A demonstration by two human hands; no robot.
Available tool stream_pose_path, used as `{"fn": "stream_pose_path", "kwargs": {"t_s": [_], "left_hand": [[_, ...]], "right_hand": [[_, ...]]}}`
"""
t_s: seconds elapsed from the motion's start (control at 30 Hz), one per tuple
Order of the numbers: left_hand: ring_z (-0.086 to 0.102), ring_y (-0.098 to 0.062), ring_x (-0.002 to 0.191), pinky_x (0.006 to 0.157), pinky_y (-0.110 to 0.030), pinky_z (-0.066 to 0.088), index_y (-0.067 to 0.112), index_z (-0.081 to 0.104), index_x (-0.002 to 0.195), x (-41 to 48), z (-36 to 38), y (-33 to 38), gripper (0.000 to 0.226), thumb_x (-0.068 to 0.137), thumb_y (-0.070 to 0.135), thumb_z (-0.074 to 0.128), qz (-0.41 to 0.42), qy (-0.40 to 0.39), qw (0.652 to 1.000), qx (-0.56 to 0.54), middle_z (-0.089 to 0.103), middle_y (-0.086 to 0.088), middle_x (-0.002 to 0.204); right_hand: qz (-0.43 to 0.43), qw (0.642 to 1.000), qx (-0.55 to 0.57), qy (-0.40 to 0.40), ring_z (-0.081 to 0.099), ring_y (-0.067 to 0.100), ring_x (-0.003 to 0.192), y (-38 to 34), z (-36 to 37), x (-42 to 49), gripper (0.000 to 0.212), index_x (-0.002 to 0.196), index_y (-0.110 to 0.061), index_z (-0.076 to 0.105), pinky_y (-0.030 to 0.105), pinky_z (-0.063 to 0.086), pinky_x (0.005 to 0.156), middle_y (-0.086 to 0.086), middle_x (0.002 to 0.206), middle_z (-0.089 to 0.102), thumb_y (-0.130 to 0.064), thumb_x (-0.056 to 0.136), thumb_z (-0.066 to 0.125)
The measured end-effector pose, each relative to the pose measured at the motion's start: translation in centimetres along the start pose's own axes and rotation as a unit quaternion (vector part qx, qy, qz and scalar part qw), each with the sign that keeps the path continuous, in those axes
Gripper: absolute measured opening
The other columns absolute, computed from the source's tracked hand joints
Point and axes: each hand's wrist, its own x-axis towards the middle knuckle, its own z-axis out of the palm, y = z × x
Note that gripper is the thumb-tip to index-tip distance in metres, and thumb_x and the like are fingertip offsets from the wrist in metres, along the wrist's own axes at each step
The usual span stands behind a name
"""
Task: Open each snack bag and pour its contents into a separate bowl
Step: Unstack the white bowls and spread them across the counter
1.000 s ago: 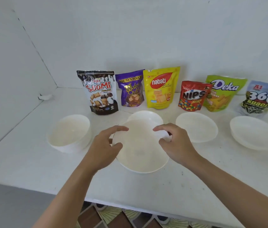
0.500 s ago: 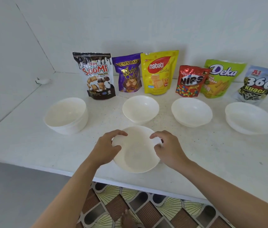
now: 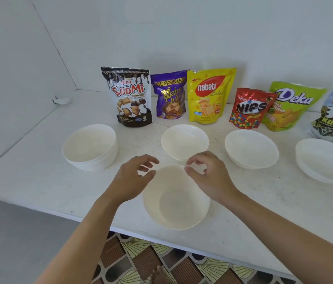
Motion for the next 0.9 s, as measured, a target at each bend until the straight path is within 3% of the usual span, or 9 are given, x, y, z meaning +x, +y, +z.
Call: {"fn": "stream_pose_path", "kwargs": {"t_s": [0.1, 0.27, 0.4, 0.57, 0.73, 0.9], "left_hand": [[0.067, -0.008, 0.086, 0.073, -0.019, 0.048, 0.039, 0.068, 0.102, 1.2, -2.4, 0.8, 0.009, 0.096, 0.033, 0.065, 0.003, 0.056, 0.998, 0.005, 0.068, 0.007, 0.089], [0.063, -0.021, 0.07, 0.063, -0.023, 0.047, 0.028, 0.072, 0.098, 2.1, -7.1, 0.3, 0.009, 0.097, 0.033, 0.064, 0.005, 0.151, 0.989, 0.003, 0.065, -0.003, 0.072], [0.059, -0.015, 0.074, 0.066, -0.023, 0.044, 0.029, 0.07, 0.092, 2.3, -10.8, -3.2, 0.006, 0.096, 0.029, 0.065, -0.042, 0.247, 0.968, 0.006, 0.063, 0.001, 0.077], [0.056, -0.019, 0.105, 0.086, -0.028, 0.039, 0.032, 0.067, 0.11, 2.6, -14.3, -9.0, 0.016, 0.094, 0.027, 0.066, -0.13, 0.281, 0.949, 0.058, 0.05, -0.003, 0.119], [0.053, -0.01, 0.088, 0.085, -0.027, 0.039, 0.032, 0.062, 0.123, 3.6, -15.4, -11.7, 0.027, 0.096, 0.033, 0.065, -0.196, 0.204, 0.959, 0.022, 0.042, -0.003, 0.125], [0.06, -0.012, 0.09, 0.08, -0.029, 0.049, 0.028, 0.066, 0.111, 5.0, -15.5, -12.8, 0.024, 0.089, 0.021, 0.071, -0.173, 0.265, 0.949, 0.017, 0.052, -0.003, 0.119]], "right_hand": [[-0.033, 0.999, 0.01, 0.017, 0.063, 0.008, 0.092, -2.4, 0.7, 2.9, 0.003, 0.088, -0.024, 0.069, 0.024, 0.045, 0.074, -0.008, 0.098, 0.065, -0.022, 0.087, 0.07], [-0.076, 0.997, 0.023, 0.006, 0.064, 0.011, 0.081, -6.4, 3.5, 7.0, 0.003, 0.088, -0.02, 0.069, 0.022, 0.047, 0.067, -0.003, 0.09, 0.067, -0.017, 0.087, 0.068], [-0.109, 0.993, 0.022, -0.027, 0.062, 0.01, 0.082, -9.4, 7.0, 9.6, 0.005, 0.093, -0.018, 0.07, 0.019, 0.049, 0.069, -0.003, 0.091, 0.068, -0.016, 0.089, 0.066], [-0.095, 0.991, -0.002, -0.094, 0.059, 0.008, 0.088, -11.5, 12.0, 12.5, 0.009, 0.101, -0.022, 0.067, 0.015, 0.045, 0.07, -0.002, 0.101, 0.064, -0.022, 0.092, 0.064], [-0.065, 0.989, -0.02, -0.132, 0.049, 0.011, 0.106, -12.2, 16.2, 14.3, 0.018, 0.112, -0.027, 0.063, 0.022, 0.035, 0.087, -0.004, 0.119, 0.047, -0.025, 0.094, 0.063], [-0.04, 0.99, -0.028, -0.131, 0.056, 0.016, 0.096, -12.0, 18.6, 15.4, 0.021, 0.111, -0.023, 0.064, 0.025, 0.039, 0.08, 0.002, 0.119, 0.051, -0.024, 0.09, 0.067]]}}
